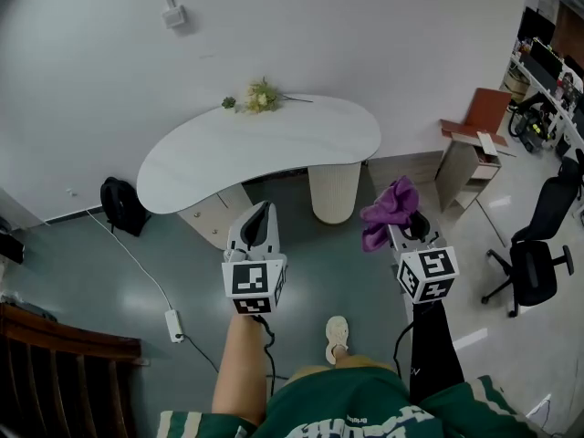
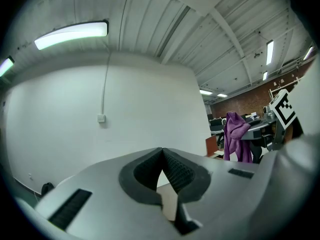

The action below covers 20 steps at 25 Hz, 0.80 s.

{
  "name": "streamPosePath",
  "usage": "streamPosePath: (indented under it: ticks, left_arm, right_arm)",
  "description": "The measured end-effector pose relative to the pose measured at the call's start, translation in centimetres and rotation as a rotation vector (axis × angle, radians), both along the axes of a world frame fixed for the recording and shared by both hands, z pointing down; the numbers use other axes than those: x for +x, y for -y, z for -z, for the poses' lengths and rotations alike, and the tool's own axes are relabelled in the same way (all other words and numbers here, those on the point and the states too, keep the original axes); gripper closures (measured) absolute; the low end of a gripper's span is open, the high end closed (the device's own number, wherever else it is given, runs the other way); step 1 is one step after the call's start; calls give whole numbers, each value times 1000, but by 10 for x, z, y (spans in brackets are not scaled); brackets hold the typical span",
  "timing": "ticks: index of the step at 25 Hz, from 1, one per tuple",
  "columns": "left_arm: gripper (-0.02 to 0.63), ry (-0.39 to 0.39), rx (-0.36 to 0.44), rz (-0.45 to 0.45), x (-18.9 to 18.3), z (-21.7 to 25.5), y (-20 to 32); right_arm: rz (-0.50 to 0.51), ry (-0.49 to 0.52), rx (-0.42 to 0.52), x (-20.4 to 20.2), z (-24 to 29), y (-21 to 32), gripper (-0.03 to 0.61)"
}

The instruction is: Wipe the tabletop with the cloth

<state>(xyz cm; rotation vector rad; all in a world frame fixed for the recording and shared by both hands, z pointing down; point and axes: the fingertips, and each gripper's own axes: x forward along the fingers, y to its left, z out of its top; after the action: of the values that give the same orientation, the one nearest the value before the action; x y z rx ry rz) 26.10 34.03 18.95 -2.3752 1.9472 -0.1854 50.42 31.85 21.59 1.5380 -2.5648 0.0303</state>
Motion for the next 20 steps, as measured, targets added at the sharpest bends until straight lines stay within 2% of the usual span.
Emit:
streamPosePath:
  ticks: [7,11,20]
  left_arm:
    - [614,6,14,15,12,9,97]
    - [614,40,13,9,17,13,135]
    - [614,40,29,-15,-1,12,226]
  right_arm:
    - [37,16,10,5,9,101,431]
    - [39,14,22,9,12,140,431]
    - [41,17,21,-11,4,225,428]
